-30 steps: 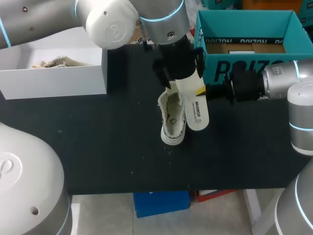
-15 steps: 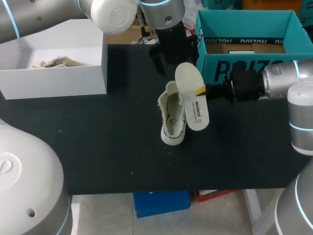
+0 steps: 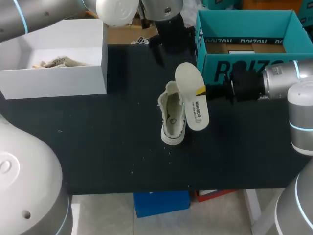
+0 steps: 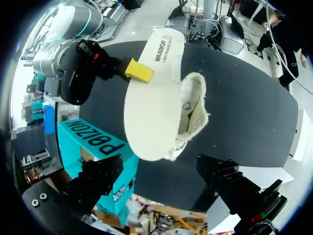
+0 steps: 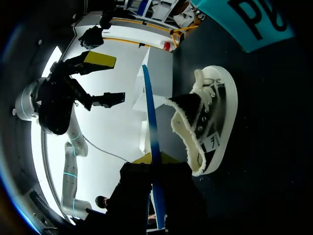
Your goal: Take the shoe out of the shoebox, open the shoe tongue, remove and reinsert the insole, then place the shoe into the shoebox
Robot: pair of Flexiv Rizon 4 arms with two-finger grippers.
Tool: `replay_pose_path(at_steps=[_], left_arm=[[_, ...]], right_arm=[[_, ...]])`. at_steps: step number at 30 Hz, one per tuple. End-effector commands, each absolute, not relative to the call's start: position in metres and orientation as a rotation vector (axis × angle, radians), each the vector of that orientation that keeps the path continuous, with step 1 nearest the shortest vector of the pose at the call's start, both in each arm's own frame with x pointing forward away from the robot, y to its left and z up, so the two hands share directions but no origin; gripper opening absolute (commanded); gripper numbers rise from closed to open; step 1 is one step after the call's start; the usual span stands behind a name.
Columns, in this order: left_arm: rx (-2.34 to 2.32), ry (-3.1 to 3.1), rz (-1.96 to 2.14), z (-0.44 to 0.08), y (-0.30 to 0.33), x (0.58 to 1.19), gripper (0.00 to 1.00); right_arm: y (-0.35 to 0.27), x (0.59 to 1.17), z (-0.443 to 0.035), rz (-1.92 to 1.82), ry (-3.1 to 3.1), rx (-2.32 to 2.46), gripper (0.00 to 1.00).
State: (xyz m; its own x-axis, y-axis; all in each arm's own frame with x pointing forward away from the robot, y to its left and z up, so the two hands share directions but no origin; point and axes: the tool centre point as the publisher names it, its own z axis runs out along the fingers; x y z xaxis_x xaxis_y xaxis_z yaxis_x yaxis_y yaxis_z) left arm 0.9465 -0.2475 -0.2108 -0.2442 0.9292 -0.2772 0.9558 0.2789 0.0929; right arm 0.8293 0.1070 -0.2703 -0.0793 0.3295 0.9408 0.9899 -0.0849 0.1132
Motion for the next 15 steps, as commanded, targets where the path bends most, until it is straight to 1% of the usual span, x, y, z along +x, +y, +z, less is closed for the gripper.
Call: replay_pose_path(at_steps=[1, 7, 15], left_arm=[[1.726, 2.264, -0.147, -0.209, -0.248, 0.943, 1.0], [1.725, 2.239, -0.175, -0.212, -0.244, 0.91, 1.0], [1.737, 2.175, -0.214, -0.211, -0.234, 0.848, 1.0]], right_arm=[[0.108, 0.83, -0.27, -1.183, -1.479, -1.486, 0.0], [0.108, 0.83, -0.27, -1.183, -1.479, -1.486, 0.0], [0.108, 0.83, -0.27, -1.183, -1.479, -1.486, 0.0]])
